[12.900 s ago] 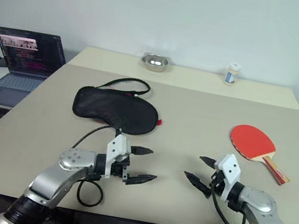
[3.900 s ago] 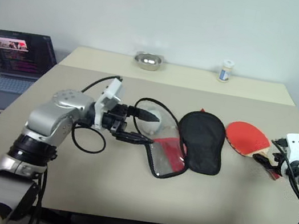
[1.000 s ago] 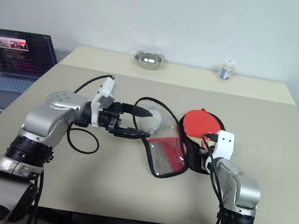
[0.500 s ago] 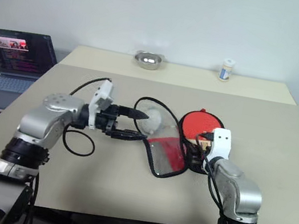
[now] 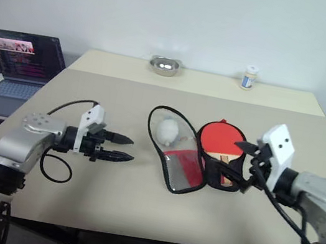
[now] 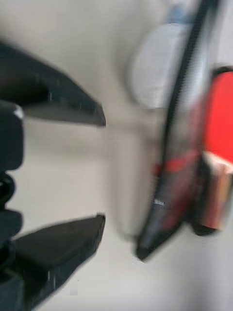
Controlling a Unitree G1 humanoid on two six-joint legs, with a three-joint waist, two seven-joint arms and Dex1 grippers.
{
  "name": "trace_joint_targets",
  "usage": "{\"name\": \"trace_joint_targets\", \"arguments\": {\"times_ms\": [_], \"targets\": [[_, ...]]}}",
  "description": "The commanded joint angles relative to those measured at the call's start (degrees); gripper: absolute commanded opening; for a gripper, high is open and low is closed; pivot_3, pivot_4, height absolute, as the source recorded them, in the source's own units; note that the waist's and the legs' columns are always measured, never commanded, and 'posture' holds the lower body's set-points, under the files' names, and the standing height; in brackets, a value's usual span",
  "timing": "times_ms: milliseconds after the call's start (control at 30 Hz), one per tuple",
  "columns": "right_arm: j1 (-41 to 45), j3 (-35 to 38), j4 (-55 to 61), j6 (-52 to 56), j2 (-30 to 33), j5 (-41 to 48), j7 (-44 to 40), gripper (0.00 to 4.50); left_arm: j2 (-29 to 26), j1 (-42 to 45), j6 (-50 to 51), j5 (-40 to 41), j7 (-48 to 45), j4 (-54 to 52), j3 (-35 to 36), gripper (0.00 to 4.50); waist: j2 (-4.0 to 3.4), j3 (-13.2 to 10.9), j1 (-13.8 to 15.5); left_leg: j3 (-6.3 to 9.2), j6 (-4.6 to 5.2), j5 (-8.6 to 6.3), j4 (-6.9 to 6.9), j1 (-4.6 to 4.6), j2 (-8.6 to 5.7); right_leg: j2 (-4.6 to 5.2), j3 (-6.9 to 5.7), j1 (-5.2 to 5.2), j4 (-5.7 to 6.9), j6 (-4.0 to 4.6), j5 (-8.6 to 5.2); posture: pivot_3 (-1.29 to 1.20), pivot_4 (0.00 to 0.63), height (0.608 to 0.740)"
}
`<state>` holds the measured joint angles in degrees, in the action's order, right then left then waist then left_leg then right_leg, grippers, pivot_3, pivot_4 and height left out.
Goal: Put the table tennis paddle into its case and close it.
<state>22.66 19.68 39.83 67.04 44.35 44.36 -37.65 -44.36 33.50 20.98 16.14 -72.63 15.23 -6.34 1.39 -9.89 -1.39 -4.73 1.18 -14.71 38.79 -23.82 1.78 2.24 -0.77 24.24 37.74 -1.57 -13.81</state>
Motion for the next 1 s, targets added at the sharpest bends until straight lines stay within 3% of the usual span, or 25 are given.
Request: {"name": "trace_joint_targets", "arguments": {"times_ms": [33, 167, 500, 700, 833, 1000], "targets": [[-0.59, 1.85, 0.53, -1.48, 2.21, 1.99, -0.83, 4.5, 2.35, 2.83, -1.69, -2.26, 1.1, 3.38, -1.13, 1.46, 0.09, -0.05, 0.08, 0.0, 0.0, 0.0, 0.0, -0.01, -0.01, 0.0, 0.0, 0.01, 0.0, 0.04, 0.02, 0.0, 0.15, 0.74], [-2.08, 3.14, 1.32, -1.57, 3.56, 3.64, -0.35, 4.5, 7.61, 6.13, -0.97, -2.97, 2.06, 7.18, -2.36, 0.03, 0.25, -0.15, 0.4, 0.0, 0.01, 0.0, 0.01, -0.08, -0.03, 0.03, 0.0, 0.02, -0.03, 0.19, 0.13, 0.0, 0.15, 0.74], [-6.41, 7.91, 1.87, -0.28, 8.59, 8.93, -0.04, 4.5, 26.13, 18.46, 7.72, 3.98, -1.03, 3.26, -4.84, 0.03, 0.4, -0.23, 1.42, 0.0, 0.02, -0.01, 0.04, -0.13, -0.07, 0.01, 0.0, 0.02, -0.05, 0.17, 0.13, 0.0, 0.15, 0.74], [-6.52, 8.29, -0.85, -0.35, 10.22, 7.58, 3.83, 4.5, 36.03, 26.8, -1.84, -1.8, 4.89, 17.78, -5.5, 0.03, 0.39, -0.22, 1.34, 0.02, 0.1, -0.05, 0.08, -0.1, -0.12, -0.01, 0.04, -0.07, -0.15, -0.11, 0.0, 0.0, 0.15, 0.74], [-6.29, 6.86, -3.07, -0.83, 10.31, 6.22, 5.87, 4.5, 35.44, 27.0, -7.39, -4.27, 5.98, 21.91, -5.07, 0.03, 0.39, -0.24, 0.77, 0.04, 0.11, -0.06, 0.02, -0.03, -0.03, -0.09, 0.14, 0.02, -0.07, -0.09, 0.0, 0.0, 0.15, 0.74], [-5.51, 2.74, -7.33, -3.21, 10.34, 1.56, 7.08, 4.5, 31.47, 23.44, -7.62, -3.55, 6.05, 17.92, -2.89, 0.03, 0.38, -0.23, 0.79, 0.03, 0.1, -0.05, 0.0, -0.07, 0.0, -0.16, 0.11, 0.07, -0.02, -0.04, -0.01, 0.0, 0.15, 0.74]]}}
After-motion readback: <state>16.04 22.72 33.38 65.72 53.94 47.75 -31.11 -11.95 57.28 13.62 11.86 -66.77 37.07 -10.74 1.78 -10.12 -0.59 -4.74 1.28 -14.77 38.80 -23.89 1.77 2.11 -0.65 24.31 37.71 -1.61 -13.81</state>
